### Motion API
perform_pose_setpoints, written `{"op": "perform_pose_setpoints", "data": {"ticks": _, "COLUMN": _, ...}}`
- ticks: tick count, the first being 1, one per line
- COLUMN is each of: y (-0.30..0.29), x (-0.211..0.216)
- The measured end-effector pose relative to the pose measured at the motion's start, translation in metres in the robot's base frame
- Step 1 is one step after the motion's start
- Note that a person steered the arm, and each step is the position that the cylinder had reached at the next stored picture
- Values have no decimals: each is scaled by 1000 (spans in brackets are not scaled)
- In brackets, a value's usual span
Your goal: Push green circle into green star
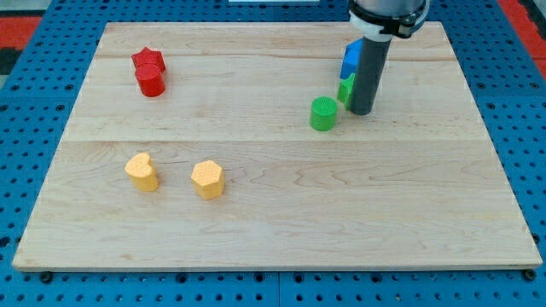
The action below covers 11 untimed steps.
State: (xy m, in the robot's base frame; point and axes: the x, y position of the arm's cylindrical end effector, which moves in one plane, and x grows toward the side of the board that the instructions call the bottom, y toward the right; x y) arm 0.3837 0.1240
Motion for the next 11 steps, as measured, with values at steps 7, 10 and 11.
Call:
{"op": "perform_pose_setpoints", "data": {"ticks": 7, "y": -39, "x": 75}}
{"op": "perform_pose_setpoints", "data": {"ticks": 10, "y": -65, "x": 17}}
{"op": "perform_pose_setpoints", "data": {"ticks": 11, "y": -36, "x": 4}}
